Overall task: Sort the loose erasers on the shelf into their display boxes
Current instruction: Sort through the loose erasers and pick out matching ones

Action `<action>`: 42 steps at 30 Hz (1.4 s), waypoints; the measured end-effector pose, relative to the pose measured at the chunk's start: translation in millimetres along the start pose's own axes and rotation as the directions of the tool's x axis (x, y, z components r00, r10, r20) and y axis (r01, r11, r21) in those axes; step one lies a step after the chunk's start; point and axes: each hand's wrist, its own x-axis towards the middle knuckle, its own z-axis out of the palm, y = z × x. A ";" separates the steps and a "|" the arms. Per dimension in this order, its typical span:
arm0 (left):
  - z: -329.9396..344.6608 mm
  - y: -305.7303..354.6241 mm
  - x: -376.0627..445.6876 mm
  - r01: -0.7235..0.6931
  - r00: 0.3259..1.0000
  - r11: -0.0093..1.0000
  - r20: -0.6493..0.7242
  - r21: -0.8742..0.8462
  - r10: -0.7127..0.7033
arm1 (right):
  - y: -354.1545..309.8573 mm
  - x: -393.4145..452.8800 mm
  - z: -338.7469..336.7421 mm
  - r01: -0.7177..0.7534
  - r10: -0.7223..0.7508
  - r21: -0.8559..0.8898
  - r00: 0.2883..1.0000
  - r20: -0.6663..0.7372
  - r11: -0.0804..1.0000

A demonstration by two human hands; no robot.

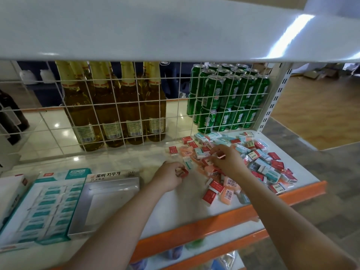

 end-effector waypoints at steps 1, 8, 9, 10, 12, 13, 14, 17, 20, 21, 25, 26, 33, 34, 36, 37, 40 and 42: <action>0.8 -0.5 -0.1 0.006 1.000 1.000 -0.009 0.023 -0.006 | 0.6 -1.5 -0.3 0.001 -0.001 0.004 1.000 -0.017 1.000; 2.2 -5.7 -3.4 0.131 0.990 0.988 -0.058 0.076 -0.126 | 4.9 -9.4 -3.9 -0.012 0.011 -0.041 0.999 -0.038 0.999; 1.6 -6.0 -4.1 0.135 0.989 0.989 -0.062 0.059 -0.131 | 4.7 -9.9 -3.9 -0.020 0.018 -0.047 0.999 -0.035 0.999; 1.3 -6.8 -4.5 0.133 0.989 0.990 -0.067 0.042 -0.130 | 4.1 -10.4 -3.5 -0.027 0.025 -0.051 0.999 -0.030 0.998; 0.9 -9.0 -6.0 0.116 0.990 0.993 -0.083 0.010 -0.115 | 1.8 -11.0 -1.8 -0.020 0.018 -0.066 0.999 -0.026 0.998; 0.8 -10.3 -6.7 0.103 0.990 0.995 -0.095 0.005 -0.102 | 0.4 -11.2 -0.6 -0.008 0.006 -0.074 1.000 -0.028 0.997; 0.5 -11.6 -7.7 0.089 0.990 0.996 -0.107 0.003 -0.089 | -0.7 -11.2 1.0 0.003 -0.005 -0.082 1.000 -0.026 0.997; -2.3 -15.6 -11.1 0.072 0.986 0.996 -0.149 -0.058 -0.080 | -6.8 -13.3 8.0 0.037 -0.036 -0.114 0.999 0.006 0.993; -10.5 -18.9 -14.5 0.073 0.974 0.987 -0.202 -0.146 -0.102 | -14.0 -15.2 20.1 0.111 -0.099 -0.148 0.992 0.083 0.983; -14.5 -20.6 -15.4 0.074 0.969 0.983 -0.220 -0.168 -0.110 | -16.0 -15.9 25.5 0.141 -0.120 -0.173 0.985 0.123 0.975; -31.4 -29.7 -19.3 0.057 0.953 0.969 -0.277 -0.242 -0.125 | -23.3 -18.5 46.5 0.166 -0.119 -0.225 0.971 0.208 0.960; -34.8 -31.6 -21.0 0.052 0.950 0.967 -0.287 -0.248 -0.125 | -26.7 -18.5 49.2 0.152 -0.107 -0.218 0.973 0.204 0.964; -45.0 -33.7 -32.3 0.009 0.950 0.951 -0.295 -0.310 -0.105 | -32.7 -17.2 52.8 0.151 -0.062 -0.370 0.969 0.241 0.917; -46.0 -32.7 -33.5 0.006 0.949 0.950 -0.297 -0.312 -0.103 | -31.0 -17.5 51.9 0.137 -0.051 -0.340 0.967 0.249 0.930; -47.6 -31.6 -35.5 0.002 0.948 0.946 -0.299 -0.324 -0.105 | -28.7 -18.2 49.0 0.123 -0.040 -0.312 0.965 0.260 0.942; -48.4 -31.1 -36.5 0.004 0.948 0.942 -0.298 -0.337 -0.110 | -27.3 -17.9 47.3 0.120 -0.044 -0.299 0.968 0.249 0.947; -49.9 -28.2 -40.2 0.018 0.946 0.920 -0.292 -0.391 -0.142 | -25.2 -17.0 40.1 0.106 -0.076 -0.175 0.983 0.169 0.979; -50.4 -26.9 -42.7 0.020 0.947 0.901 -0.282 -0.434 -0.156 | -27.0 -19.1 34.3 0.089 -0.077 -0.080 0.987 0.139 0.993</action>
